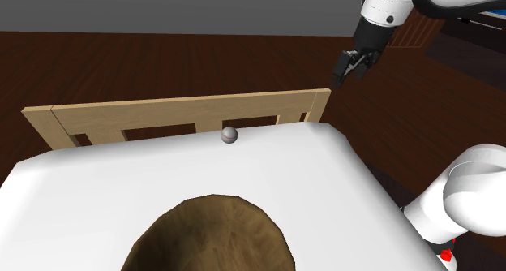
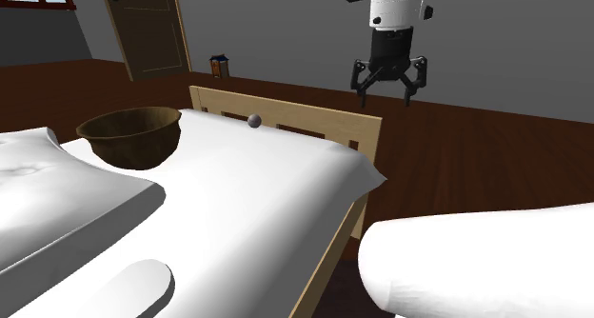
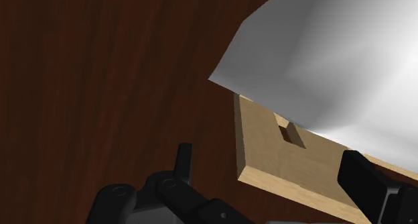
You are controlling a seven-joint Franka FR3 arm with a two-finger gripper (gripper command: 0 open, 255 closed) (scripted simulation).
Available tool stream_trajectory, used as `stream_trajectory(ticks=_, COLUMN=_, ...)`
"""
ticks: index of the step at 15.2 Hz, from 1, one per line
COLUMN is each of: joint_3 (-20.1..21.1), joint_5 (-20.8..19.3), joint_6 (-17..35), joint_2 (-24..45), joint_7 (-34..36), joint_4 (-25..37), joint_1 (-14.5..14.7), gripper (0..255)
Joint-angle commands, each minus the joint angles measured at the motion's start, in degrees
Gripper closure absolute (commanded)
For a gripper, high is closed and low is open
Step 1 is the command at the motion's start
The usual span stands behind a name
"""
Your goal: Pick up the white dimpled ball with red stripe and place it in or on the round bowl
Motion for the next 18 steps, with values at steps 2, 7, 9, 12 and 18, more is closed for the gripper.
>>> stream_trajectory(ticks=2, joint_3=4.3, joint_5=1.8, joint_6=1.1, joint_2=3.3, joint_7=4.4, joint_4=1.8, joint_1=1.4, gripper=0)
stream_trajectory(ticks=7, joint_3=10.3, joint_5=3.1, joint_6=2.4, joint_2=9.9, joint_7=10.7, joint_4=6.5, joint_1=2.7, gripper=0)
stream_trajectory(ticks=9, joint_3=12.7, joint_5=3.1, joint_6=2.8, joint_2=12.8, joint_7=13.3, joint_4=8.8, joint_1=3.1, gripper=0)
stream_trajectory(ticks=12, joint_3=16.3, joint_5=2.7, joint_6=3.3, joint_2=17.7, joint_7=17.3, joint_4=12.7, joint_1=3.5, gripper=0)
stream_trajectory(ticks=18, joint_3=23.4, joint_5=-0.6, joint_6=3.1, joint_2=28.9, joint_7=26.1, joint_4=22.3, joint_1=4.2, gripper=0)
